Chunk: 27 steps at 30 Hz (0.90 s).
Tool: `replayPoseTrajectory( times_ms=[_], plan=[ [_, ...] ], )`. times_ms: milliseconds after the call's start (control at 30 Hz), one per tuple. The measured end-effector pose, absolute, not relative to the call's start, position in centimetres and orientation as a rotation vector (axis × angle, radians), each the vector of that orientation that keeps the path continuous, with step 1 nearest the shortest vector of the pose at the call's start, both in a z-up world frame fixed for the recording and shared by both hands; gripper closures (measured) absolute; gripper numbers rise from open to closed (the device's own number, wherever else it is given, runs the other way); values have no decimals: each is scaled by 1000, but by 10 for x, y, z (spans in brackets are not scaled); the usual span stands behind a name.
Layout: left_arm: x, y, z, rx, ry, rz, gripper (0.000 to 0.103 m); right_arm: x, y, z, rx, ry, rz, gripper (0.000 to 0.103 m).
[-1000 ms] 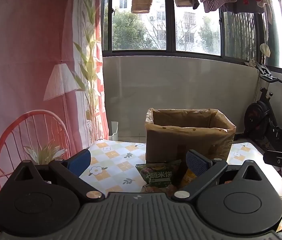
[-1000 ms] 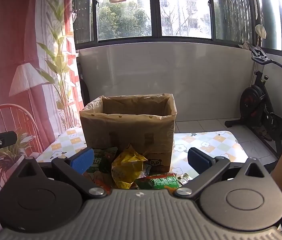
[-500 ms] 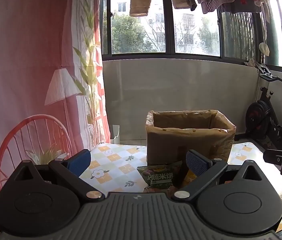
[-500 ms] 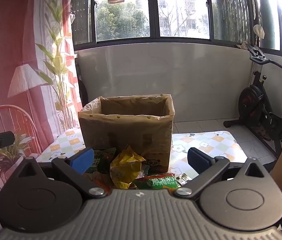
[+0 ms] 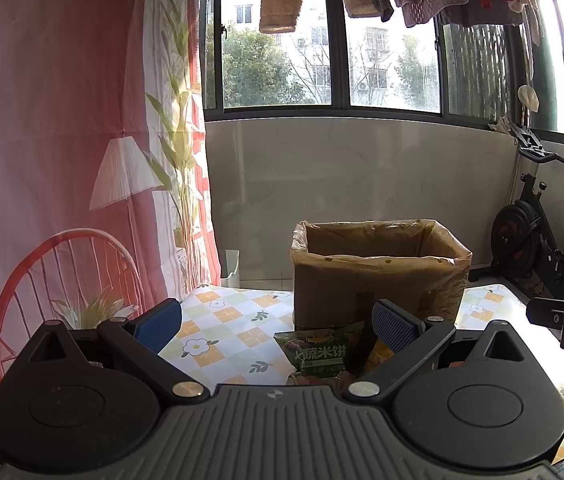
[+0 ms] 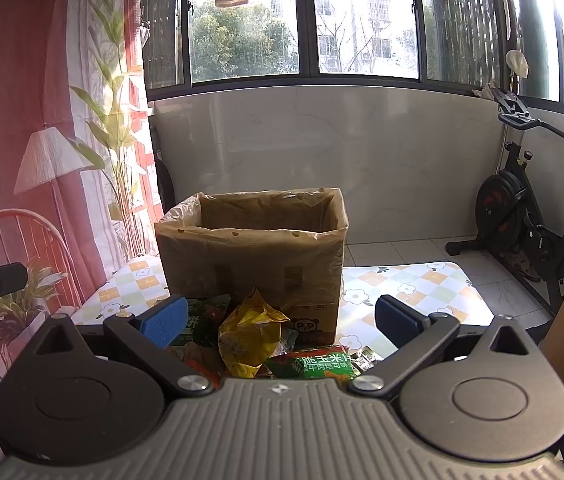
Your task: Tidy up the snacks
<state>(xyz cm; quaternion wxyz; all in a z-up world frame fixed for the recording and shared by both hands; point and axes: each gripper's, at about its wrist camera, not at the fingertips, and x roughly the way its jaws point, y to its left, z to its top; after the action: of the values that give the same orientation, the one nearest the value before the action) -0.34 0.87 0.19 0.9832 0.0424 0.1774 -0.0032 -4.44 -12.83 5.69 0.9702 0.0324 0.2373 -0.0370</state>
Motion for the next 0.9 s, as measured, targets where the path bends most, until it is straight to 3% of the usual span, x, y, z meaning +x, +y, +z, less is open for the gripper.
replayPoseTrajectory(
  times_ms=[900],
  plan=[
    [-4, 6, 1, 85, 355, -2, 1, -45, -127, 58, 48, 476, -84, 2]
  ],
)
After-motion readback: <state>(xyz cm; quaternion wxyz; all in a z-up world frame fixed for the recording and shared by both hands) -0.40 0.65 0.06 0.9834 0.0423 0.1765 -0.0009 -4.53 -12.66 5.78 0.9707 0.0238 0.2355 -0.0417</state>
